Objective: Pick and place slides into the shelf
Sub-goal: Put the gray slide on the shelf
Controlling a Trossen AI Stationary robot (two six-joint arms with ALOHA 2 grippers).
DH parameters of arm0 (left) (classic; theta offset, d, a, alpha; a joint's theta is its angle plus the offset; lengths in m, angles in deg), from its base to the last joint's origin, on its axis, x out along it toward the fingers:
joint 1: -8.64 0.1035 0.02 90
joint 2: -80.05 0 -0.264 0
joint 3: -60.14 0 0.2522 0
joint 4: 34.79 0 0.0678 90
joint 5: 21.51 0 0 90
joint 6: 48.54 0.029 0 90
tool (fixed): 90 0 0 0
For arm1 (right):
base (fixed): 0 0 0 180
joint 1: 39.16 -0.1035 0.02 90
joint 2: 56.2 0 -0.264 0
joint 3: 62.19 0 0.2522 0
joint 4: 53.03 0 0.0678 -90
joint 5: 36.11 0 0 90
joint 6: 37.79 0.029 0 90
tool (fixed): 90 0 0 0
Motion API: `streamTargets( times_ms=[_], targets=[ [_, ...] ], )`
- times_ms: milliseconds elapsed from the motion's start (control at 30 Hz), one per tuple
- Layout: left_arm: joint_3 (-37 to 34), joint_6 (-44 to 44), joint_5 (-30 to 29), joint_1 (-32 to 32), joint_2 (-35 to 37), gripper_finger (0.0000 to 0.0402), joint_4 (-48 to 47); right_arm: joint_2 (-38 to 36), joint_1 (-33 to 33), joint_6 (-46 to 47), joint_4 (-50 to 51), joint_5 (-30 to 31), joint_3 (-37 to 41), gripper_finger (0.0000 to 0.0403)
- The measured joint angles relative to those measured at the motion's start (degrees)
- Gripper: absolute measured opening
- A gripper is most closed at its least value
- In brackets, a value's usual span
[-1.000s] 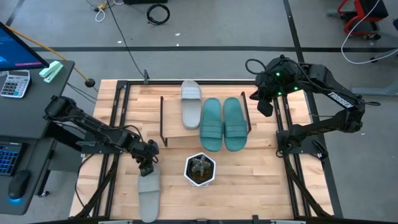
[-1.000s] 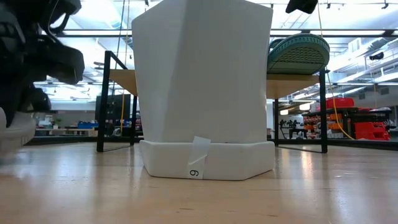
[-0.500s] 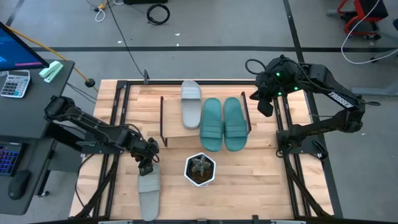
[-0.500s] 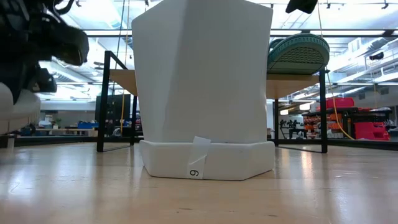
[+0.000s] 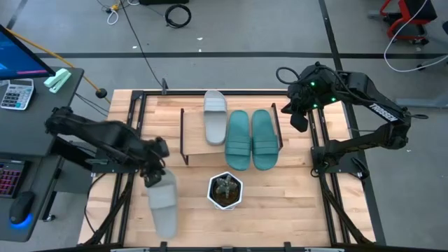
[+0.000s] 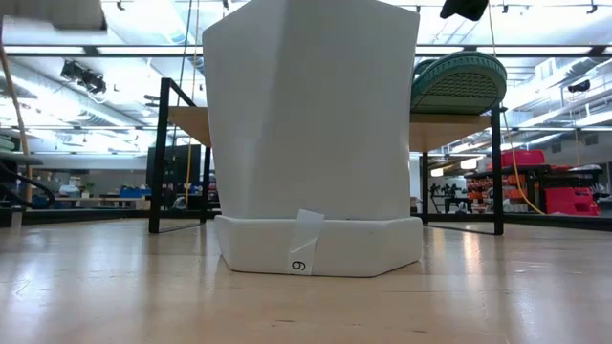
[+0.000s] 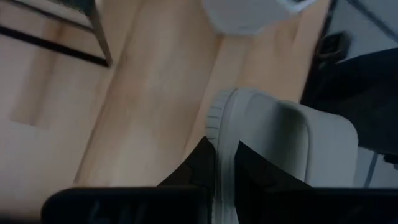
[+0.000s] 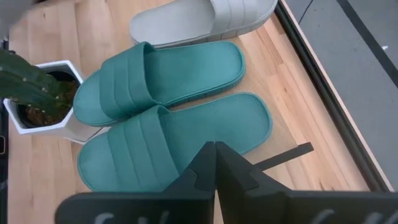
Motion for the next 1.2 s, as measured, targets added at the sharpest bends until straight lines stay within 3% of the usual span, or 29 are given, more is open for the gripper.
streamTargets(
  times_ms=[300, 633, 1067, 1200],
  targets=[
    [16.8, 0.1, -4.3, 4.3, 0.1, 0.0034, -18.5, 0.0, 0.0, -0.2, 0.3, -0.2, 0.0, 0.0011],
    [20.3, 11.3, -4.5, 15.2, 0.1, 0.0034, -19.6, 0.0, 0.0, -0.3, 1.2, -0.6, 0.0, 0.0011],
    [20.3, 23.2, 12.0, 32.2, 0.1, 0.0034, -19.8, 0.0, 0.0, 0.1, 1.2, -0.8, 0.0, 0.0011],
    [20.3, 27.9, 13.9, 37.5, 0.1, 0.0034, -19.6, 0.0, 0.0, 0.1, 1.2, -0.8, 0.0, 0.0011]
  ],
)
